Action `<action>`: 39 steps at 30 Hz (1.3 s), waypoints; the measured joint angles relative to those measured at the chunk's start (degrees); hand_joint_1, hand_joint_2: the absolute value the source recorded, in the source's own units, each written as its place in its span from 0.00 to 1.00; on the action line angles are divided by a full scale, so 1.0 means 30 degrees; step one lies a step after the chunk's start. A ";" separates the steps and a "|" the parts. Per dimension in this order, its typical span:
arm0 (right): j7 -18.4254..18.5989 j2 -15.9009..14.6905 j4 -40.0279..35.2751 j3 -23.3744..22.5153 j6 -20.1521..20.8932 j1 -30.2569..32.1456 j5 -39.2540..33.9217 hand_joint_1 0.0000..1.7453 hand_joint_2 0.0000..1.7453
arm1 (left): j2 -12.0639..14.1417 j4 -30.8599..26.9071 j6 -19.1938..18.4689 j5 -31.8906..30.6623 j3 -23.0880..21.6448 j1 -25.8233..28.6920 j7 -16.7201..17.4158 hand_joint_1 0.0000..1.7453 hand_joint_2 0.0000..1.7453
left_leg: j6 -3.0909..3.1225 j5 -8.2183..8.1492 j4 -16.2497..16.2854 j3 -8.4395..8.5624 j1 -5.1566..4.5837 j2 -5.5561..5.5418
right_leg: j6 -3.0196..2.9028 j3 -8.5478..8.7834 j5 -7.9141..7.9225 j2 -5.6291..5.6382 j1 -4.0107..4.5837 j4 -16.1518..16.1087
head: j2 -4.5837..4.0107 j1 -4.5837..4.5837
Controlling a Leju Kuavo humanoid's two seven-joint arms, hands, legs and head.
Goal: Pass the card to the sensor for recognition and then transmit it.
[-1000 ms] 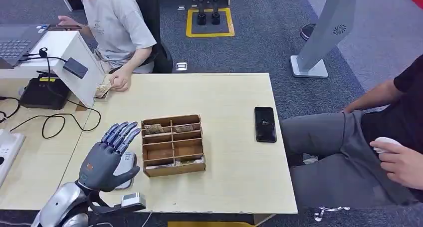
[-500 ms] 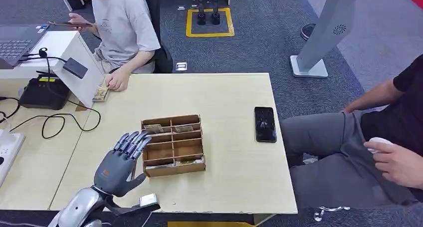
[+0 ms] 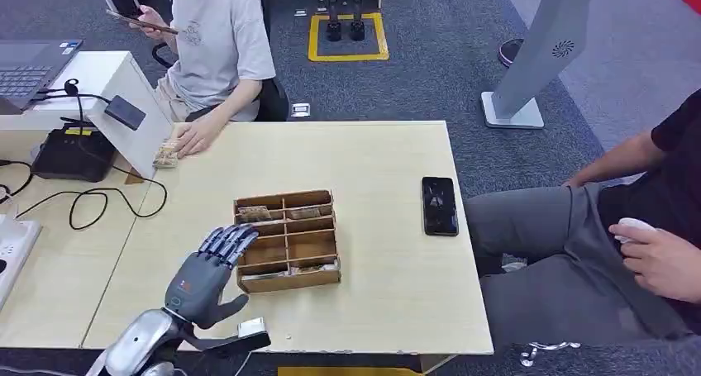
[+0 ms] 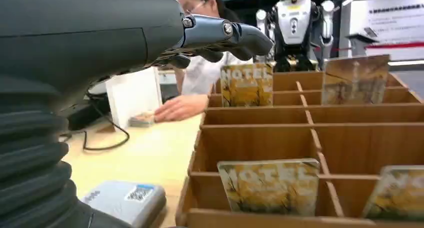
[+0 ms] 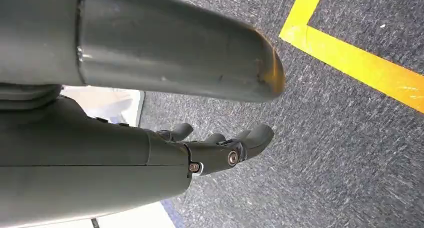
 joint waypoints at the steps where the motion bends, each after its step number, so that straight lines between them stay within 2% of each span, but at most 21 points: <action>1: 0.0007 0.0000 0.0000 -0.0029 -0.0022 0.0000 0.0007 0.00 0.00 | -0.0007 0.0007 -0.0241 0.0358 -0.0051 0.0001 -0.0131 0.00 1.00 | 0.0000 0.0000 0.0000 0.0000 0.0000 0.0001 | 0.0000 0.0000 0.0000 0.0000 0.0000 0.0000 | 0.0000 0.0000; 5: 0.0102 0.0000 0.0000 -0.0146 -0.0065 0.0000 0.0080 0.00 0.00 | -0.0044 0.0007 -0.0721 0.1347 -0.0321 -0.0004 -0.0481 0.00 1.00 | 0.0000 0.0000 0.0001 0.0000 -0.0001 0.0000 | 0.0000 0.0000 0.0000 0.0000 -0.0001 0.0000 | 0.0000 0.0000; 20: 0.0109 0.0036 0.0000 -0.0153 -0.0058 -0.0001 0.0233 0.00 0.00 | -0.0824 0.0153 -0.0648 0.1420 -0.0801 -0.0125 -0.0233 0.00 1.00 | 0.0000 0.0000 0.0001 0.0001 0.0000 0.0000 | 0.0000 -0.0001 0.0000 0.0000 0.0000 0.0000 | 0.0000 0.0000; 32: 0.0160 0.0073 0.0000 -0.0153 -0.0029 -0.0005 0.0423 0.00 0.00 | -0.1711 0.0881 -0.0298 0.1733 -0.0808 -0.0611 0.0313 0.00 1.00 | 0.0000 0.0000 0.0001 -0.0001 0.0000 -0.0003 | 0.0000 0.0000 0.0000 -0.0002 0.0000 0.0000 | 0.0000 0.0000; 39: 0.0102 0.0087 0.0000 -0.0167 -0.0029 -0.0006 0.0452 0.00 0.00 | -0.1908 0.1296 -0.0262 0.1886 -0.0801 -0.0626 0.0321 0.00 1.00 | 0.0000 0.0000 0.0000 -0.0001 0.0000 -0.0003 | 0.0000 0.0000 0.0000 -0.0002 0.0000 0.0000 | 0.0007 0.0000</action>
